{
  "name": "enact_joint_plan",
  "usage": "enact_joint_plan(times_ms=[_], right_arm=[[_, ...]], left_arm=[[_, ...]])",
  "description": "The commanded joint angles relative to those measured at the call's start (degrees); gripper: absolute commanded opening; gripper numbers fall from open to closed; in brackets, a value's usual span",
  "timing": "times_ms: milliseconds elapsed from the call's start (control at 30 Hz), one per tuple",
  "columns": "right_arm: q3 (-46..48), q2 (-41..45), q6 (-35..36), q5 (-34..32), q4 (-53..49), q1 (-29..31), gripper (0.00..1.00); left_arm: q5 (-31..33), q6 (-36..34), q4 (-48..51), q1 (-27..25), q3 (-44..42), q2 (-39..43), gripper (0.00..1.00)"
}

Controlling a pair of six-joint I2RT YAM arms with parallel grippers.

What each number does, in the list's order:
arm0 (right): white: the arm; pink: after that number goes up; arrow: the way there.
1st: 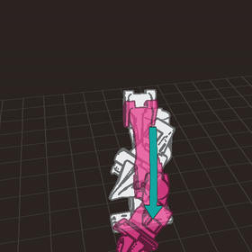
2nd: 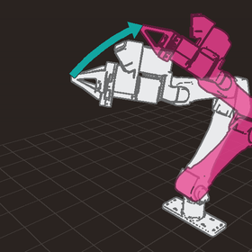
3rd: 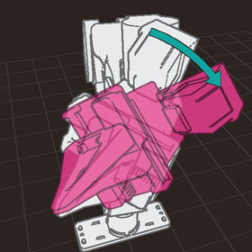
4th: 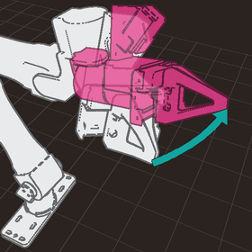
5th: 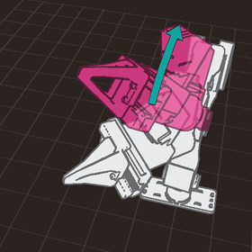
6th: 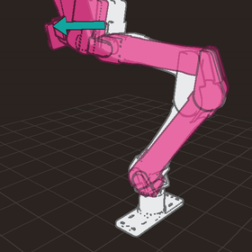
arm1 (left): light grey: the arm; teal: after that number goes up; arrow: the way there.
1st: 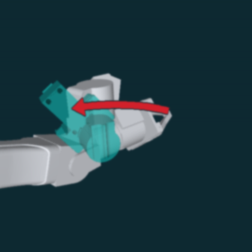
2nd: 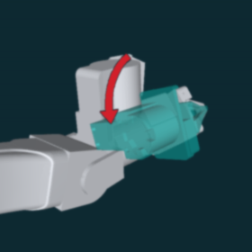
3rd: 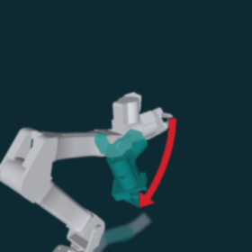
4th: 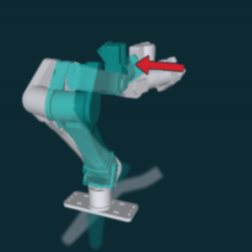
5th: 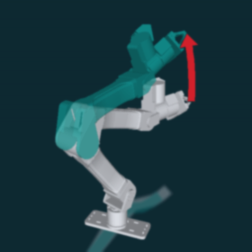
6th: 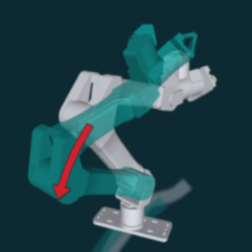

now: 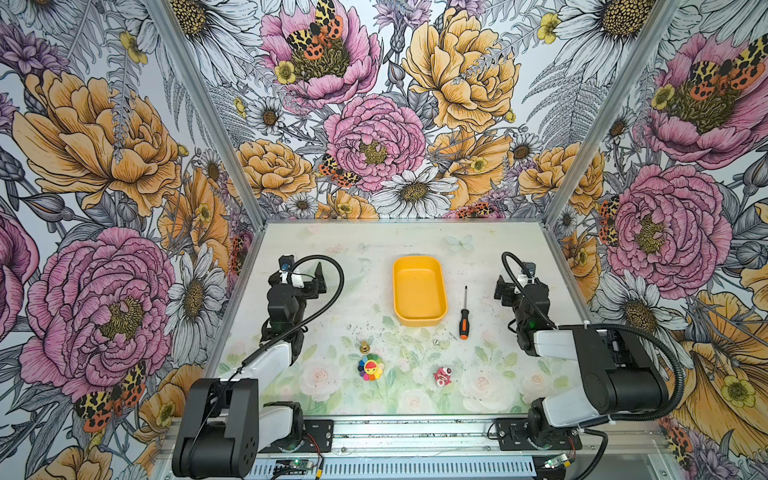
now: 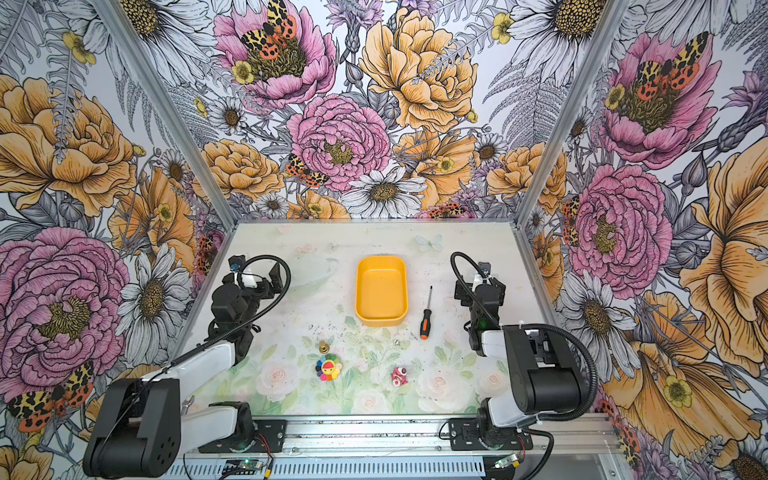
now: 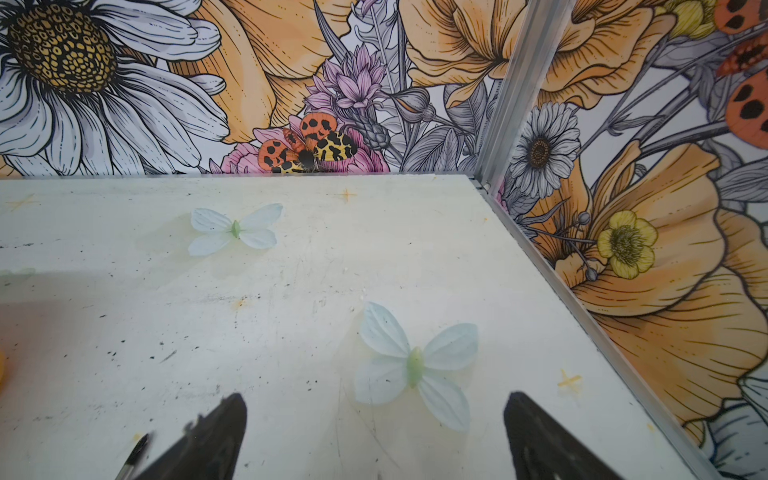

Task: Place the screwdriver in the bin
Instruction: 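Move the right gripper over the screwdriver handle while the left arm shifts forward, then lower the right gripper and close it on the black screwdriver handle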

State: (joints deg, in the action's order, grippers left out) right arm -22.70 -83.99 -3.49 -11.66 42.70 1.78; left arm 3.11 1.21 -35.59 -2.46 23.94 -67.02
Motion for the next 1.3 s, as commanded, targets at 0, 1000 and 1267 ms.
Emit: enact_joint_plan(times_ms=[0,1000,1267], right_arm=[[-6.2,6.8,0.5,-1.6,-13.5,1.8,0.96],[-13.2,3.8,-27.9,9.0,-50.2,22.5,0.80],[-13.6,1.9,-29.0,7.2,-52.9,23.8,0.70]], left_arm=[[-5.3,5.4,8.1,-1.3,1.5,3.5,0.99],[-13.6,19.1,17.4,-10.6,7.8,-7.3,0.99],[-14.3,18.1,21.4,-10.3,8.7,-7.2,0.99]])
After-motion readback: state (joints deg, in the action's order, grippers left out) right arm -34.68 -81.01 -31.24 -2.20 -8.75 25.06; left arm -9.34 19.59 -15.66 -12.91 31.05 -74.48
